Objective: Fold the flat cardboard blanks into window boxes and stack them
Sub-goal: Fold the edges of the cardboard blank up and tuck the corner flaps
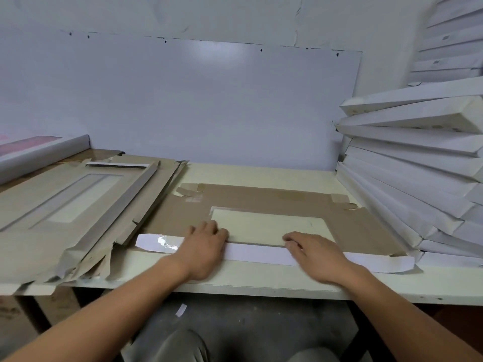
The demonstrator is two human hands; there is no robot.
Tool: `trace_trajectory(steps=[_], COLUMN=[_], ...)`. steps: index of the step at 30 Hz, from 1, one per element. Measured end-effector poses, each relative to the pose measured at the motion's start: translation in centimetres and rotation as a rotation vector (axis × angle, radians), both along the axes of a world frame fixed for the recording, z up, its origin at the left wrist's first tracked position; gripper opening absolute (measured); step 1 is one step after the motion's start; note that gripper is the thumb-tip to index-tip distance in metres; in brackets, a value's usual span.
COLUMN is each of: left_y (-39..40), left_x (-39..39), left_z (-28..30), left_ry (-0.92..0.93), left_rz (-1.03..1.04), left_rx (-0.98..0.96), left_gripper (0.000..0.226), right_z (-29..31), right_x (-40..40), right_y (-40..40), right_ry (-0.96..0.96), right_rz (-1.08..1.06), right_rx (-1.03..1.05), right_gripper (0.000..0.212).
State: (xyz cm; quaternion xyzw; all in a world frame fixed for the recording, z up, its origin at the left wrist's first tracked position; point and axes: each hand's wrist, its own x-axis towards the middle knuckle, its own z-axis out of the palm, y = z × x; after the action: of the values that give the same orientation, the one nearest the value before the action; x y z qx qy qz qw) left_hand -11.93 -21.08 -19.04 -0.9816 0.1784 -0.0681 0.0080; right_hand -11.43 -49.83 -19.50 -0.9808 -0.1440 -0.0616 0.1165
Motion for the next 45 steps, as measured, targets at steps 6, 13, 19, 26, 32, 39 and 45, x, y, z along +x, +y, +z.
trace_trajectory(steps=[6, 13, 19, 26, 32, 39, 45], left_y=[-5.3, 4.6, 6.2, 0.0, -5.7, -8.0, -4.2], left_x=[0.1, 1.3, 1.2, -3.0, -9.4, -12.1, -10.1], left_z=[-1.0, -0.2, -0.4, 2.2, 3.0, -0.1, 0.6], left_ry=[0.309, 0.336, 0.203, -0.175, -0.262, -0.217, -0.113], left_rz=[-0.172, 0.1, 0.158, 0.026, -0.405, -0.303, -0.255], left_rx=[-0.054, 0.01, 0.045, 0.008, -0.073, 0.164, 0.264], left_gripper=[0.069, 0.073, 0.062, 0.068, 0.076, 0.046, 0.032], right_z=[-1.4, -1.0, 1.3, 5.1, 5.2, 3.0, 3.8], right_x=[0.9, 0.8, -2.1, -2.8, -1.7, 0.7, 3.1], right_y=[4.5, -5.6, -11.7, -9.2, 0.2, 11.2, 11.7], right_ry=[0.206, 0.276, 0.01, 0.418, 0.67, 0.928, 0.909], right_rz=[0.084, -0.131, -0.053, 0.138, 0.087, -0.168, -0.009], right_rx=[-0.113, -0.188, -0.06, -0.128, 0.151, 0.973, 0.948], right_gripper=[0.053, 0.058, 0.052, 0.035, 0.032, 0.02, 0.019])
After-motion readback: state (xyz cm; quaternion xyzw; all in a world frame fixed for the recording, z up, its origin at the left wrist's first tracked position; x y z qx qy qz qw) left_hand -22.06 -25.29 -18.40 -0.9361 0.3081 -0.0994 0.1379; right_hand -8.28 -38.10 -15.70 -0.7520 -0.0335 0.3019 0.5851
